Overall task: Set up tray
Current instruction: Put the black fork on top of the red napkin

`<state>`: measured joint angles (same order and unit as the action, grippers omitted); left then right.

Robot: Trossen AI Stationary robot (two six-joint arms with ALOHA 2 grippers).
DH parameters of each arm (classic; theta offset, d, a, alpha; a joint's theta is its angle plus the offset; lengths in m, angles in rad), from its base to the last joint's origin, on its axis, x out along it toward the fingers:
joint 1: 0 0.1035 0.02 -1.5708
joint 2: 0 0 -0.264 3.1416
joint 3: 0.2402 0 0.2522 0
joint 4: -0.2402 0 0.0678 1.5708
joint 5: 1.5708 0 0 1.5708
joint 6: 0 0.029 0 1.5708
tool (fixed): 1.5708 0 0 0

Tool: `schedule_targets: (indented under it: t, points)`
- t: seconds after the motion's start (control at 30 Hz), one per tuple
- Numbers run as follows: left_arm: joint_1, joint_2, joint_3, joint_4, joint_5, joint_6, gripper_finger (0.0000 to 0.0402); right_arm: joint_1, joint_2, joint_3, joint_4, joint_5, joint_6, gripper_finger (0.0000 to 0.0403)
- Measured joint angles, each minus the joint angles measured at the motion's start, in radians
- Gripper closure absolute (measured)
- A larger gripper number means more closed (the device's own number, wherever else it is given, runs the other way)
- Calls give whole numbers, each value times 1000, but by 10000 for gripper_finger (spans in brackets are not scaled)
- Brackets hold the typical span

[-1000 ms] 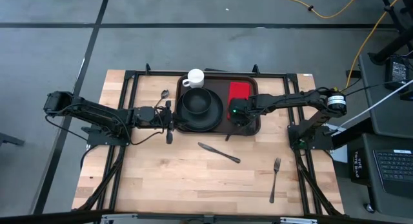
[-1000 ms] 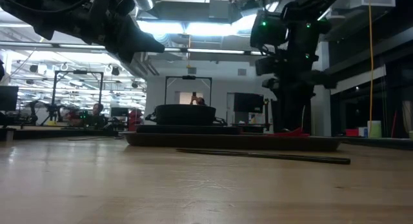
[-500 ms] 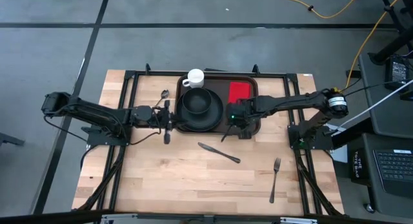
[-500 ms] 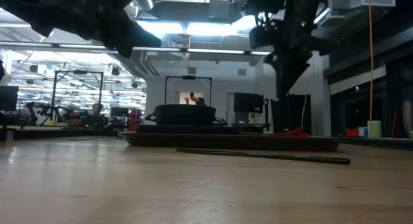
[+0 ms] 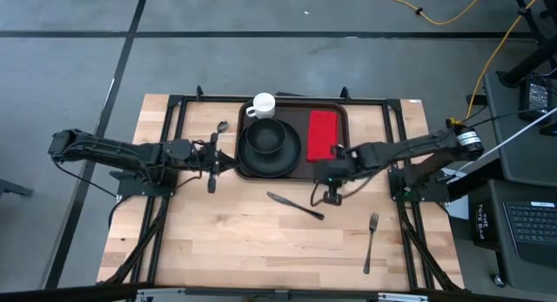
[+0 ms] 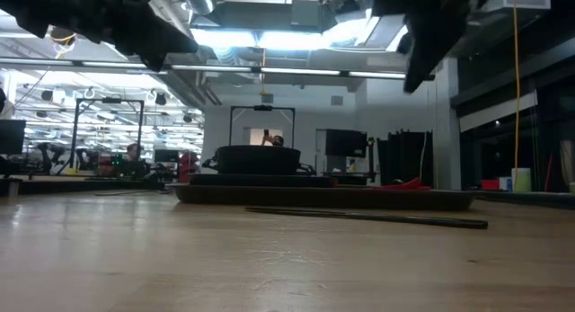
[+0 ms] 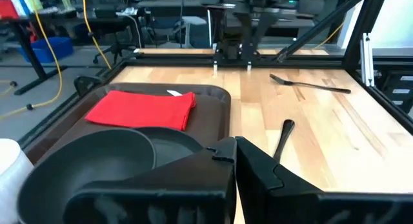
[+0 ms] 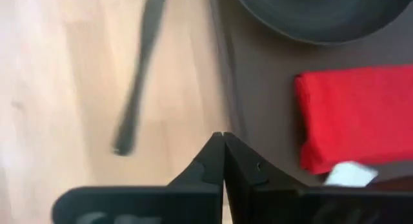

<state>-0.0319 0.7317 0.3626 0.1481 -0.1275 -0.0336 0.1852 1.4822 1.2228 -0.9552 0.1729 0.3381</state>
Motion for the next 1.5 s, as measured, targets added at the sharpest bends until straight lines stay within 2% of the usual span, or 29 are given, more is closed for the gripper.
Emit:
schedule_targets:
  t: [0.13, 0.37, 0.57, 0.87, 1.13, 1.33, 1.5]
  points:
    - [0, 1, 0, -2, 0, 33, 396, 89, -9, 0, -1, 66, 228, 399]
    - [0, 1, 0, 26, -1, 54, 400, 194, -9, 0, -16, 2, 643, 380]
    - [0, 1, 0, 48, -1, 115, 397, 269, -9, 0, -23, 68, 895, 395]
    - [0, 1, 0, 73, -1, 131, 400, 393, 13, 0, -195, 60, 1316, 390]
    - [0, 1, 0, 73, 0, 134, 396, 477, 51, -1, -254, -27, 1593, 393]
    - [0, 1, 0, 81, 0, 134, 396, 529, 88, -1, -256, -160, 1648, 383]
    - [0, 1, 0, 88, 3, 126, 398, 604, 111, -1, -259, -125, 1724, 392]
